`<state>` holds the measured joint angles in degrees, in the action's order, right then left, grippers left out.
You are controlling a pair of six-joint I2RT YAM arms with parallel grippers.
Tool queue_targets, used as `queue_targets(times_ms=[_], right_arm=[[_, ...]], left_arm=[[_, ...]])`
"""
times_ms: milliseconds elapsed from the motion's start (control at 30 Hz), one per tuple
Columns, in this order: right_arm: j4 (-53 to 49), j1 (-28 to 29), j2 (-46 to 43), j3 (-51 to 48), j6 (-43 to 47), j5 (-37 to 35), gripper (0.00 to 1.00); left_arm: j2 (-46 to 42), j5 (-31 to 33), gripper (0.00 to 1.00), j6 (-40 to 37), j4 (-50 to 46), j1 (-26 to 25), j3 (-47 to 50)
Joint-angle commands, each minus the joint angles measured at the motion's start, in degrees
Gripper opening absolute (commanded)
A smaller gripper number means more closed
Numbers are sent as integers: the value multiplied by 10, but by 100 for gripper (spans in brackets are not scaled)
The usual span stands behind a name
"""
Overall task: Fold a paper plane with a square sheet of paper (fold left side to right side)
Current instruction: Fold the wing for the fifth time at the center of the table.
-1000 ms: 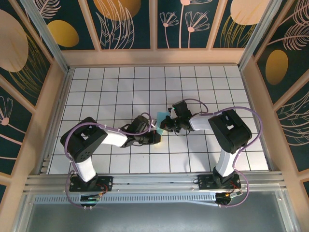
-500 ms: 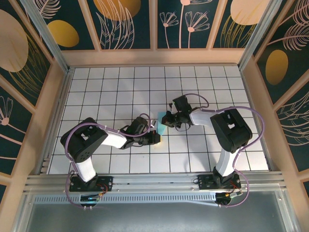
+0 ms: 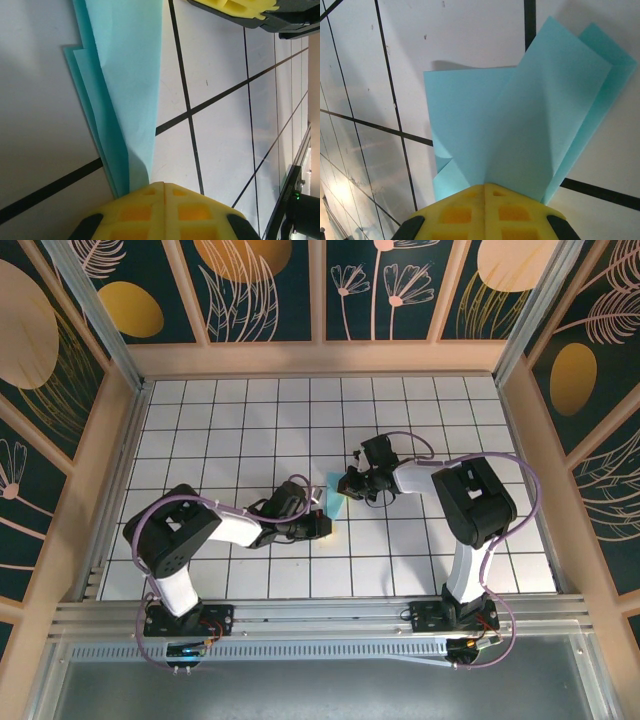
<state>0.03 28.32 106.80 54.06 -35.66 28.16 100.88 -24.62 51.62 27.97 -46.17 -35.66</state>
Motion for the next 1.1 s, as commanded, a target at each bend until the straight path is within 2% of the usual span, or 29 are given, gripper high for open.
queue_targets(times_ms=[0,233,533,833,1067], right_arm=[[-21,-2,18,-24,8,-22,0],[-14,-3,11,-35,4,-11,0],[-17,-1,14,-30,5,-8,0],[-29,-1,20,-26,10,-18,0],[-40,-2,32,-17,14,-21,0]], left_arm=[[-23,-4,0,7,-29,-1,-36],[10,-23,0,-18,-59,9,-96],[61,-23,0,-34,-59,17,-119],[76,-10,0,-57,-81,17,-101],[54,-16,0,-106,-117,8,-80]])
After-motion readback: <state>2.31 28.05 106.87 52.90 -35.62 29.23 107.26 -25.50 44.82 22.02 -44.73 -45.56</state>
